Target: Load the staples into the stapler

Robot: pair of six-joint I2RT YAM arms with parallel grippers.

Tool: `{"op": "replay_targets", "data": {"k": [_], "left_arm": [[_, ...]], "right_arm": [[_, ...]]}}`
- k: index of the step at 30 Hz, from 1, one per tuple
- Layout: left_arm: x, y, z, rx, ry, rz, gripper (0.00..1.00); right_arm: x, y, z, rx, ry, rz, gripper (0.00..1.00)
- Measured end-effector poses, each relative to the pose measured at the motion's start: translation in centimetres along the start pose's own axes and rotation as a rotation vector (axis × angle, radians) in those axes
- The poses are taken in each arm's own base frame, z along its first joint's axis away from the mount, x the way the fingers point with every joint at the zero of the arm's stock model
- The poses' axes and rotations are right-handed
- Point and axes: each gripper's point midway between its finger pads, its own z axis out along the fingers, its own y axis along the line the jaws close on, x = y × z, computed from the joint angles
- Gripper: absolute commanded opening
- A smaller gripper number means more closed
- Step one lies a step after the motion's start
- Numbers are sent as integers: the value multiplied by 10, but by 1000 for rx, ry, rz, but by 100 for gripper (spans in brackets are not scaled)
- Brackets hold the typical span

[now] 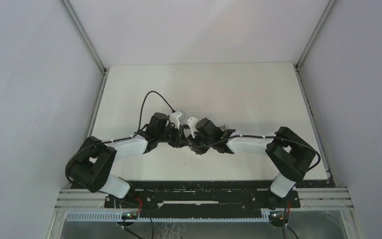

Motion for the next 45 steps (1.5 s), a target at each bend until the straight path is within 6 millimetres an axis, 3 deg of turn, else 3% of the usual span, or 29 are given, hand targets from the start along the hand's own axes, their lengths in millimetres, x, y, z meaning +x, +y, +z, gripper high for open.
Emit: {"op": "replay_targets", "data": {"k": [15,18,20,23,27,30,35,42,45], "left_arm": [[1,0,0,1,3,-2,2],[1,1,0,-7,4,-13,13],[1,2,-1,-23,0,-30,29],[2,1,-3,-35,-9,-63,47],[3,0,-7,-42,-20,-97,67],[-7,-5,-15,-44,-56,-96,71],[-40,-12,-44,-90,-202,-51,76],[-98,-7,-129,-308,-578,-10,82],[-98,8,-159,-417,-706,-26,82]], "right_arm": [[1,-1,-2,8,4,-3,41],[-7,-1,-10,-2,-27,8,42],[-14,-3,-20,-6,-65,22,43],[-22,-9,-35,-2,-120,44,44],[-26,-34,-53,43,-176,115,43],[-26,-57,-60,106,-192,178,40],[-19,-99,-70,222,-194,320,34],[-7,-138,-65,340,-115,477,28],[-8,-147,-57,385,-80,529,27]]}}
